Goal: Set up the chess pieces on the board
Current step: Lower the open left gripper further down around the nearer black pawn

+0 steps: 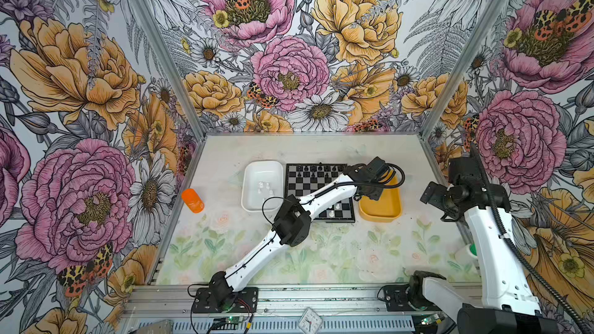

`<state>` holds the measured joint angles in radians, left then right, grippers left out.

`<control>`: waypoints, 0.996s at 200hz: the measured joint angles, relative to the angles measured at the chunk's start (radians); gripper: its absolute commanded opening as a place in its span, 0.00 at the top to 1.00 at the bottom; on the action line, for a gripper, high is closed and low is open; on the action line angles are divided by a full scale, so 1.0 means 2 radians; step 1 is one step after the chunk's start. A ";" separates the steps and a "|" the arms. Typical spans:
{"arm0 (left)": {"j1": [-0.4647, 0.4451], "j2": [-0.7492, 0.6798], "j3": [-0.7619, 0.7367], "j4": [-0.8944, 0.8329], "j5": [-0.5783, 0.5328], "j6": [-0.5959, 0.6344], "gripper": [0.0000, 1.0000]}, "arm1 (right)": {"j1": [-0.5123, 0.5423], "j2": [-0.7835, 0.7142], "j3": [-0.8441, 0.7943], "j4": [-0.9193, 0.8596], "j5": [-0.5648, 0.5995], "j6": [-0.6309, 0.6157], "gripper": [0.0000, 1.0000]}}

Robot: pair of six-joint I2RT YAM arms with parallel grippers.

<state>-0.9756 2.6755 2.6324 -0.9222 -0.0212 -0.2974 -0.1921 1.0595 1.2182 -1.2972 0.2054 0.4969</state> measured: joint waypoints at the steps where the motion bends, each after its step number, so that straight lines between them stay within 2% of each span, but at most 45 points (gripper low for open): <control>1: 0.000 -0.001 0.001 0.000 0.000 0.001 0.45 | 0.000 0.000 0.000 0.000 0.000 0.000 0.00; 77: 0.008 -0.055 0.006 0.017 -0.007 0.020 0.42 | -0.003 0.000 0.000 0.000 -0.004 -0.004 0.00; 199: -0.004 -0.033 -0.014 0.018 0.006 0.024 0.48 | -0.003 0.000 -0.002 0.004 -0.009 -0.010 0.00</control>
<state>-0.9844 2.6099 2.6034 -0.8856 -0.0097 -0.2501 -0.1982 1.0588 1.2133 -1.2896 0.1867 0.4778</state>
